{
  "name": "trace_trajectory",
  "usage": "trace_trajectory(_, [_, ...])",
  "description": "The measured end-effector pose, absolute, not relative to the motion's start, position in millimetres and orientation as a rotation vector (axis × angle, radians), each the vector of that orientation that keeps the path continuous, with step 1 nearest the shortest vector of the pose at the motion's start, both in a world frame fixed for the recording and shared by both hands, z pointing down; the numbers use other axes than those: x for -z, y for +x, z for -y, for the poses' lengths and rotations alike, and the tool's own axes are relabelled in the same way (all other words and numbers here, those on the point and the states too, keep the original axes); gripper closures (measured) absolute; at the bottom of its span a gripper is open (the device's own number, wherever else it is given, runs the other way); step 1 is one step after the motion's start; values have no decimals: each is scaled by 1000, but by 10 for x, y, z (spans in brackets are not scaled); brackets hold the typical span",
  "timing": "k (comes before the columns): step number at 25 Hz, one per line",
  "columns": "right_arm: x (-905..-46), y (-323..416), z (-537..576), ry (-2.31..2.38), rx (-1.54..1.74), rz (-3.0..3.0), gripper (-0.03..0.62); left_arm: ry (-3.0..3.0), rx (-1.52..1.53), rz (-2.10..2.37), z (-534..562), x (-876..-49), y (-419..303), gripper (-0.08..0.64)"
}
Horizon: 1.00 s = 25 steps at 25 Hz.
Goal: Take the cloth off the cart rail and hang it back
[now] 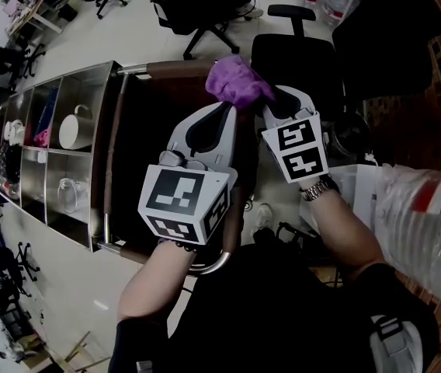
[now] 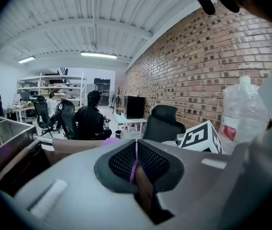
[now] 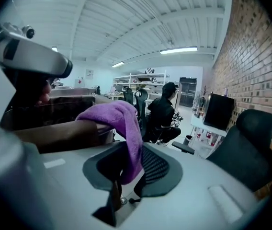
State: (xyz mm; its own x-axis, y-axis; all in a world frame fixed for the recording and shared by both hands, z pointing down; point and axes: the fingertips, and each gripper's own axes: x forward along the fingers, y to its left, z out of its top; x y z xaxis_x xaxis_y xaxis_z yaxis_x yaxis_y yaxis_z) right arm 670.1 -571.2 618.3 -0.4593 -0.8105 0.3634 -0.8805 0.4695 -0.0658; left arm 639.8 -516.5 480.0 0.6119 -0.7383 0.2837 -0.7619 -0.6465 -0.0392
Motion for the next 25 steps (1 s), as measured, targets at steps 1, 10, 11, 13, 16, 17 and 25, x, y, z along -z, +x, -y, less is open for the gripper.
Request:
trace_trajectory(1, [-6160,6706,5724,1460,-343,2443,540,2741,-422,1281,5177,-4815,6390,563])
trace_trajectory(10, [-5578,6794,5524,1588,-216,2522,578,2769,-397,1288,5020,-4641,6367,563])
trace_trajectory(11, [-5492,6788,5471,1598,-196,2533,578,2773,-388,1293,4973,-4607,6346,563])
trace_trajectory(13, [-5318,6758,5350,1610,-155,2552,578,2780,-368,1302,4868,-4533,6286,563])
trace_trajectory(16, [-5050,6690,5135,1626,-96,2569,578,2794,-335,1309,4682,-4392,6185,563])
trace_trajectory(17, [-4963,6666,5058,1633,-79,2573,578,2800,-322,1309,4613,-4342,6153,563])
trace_trajectory(25, [-4229,6403,4248,1716,81,2575,578,2850,-229,1279,3921,-3961,5787,563])
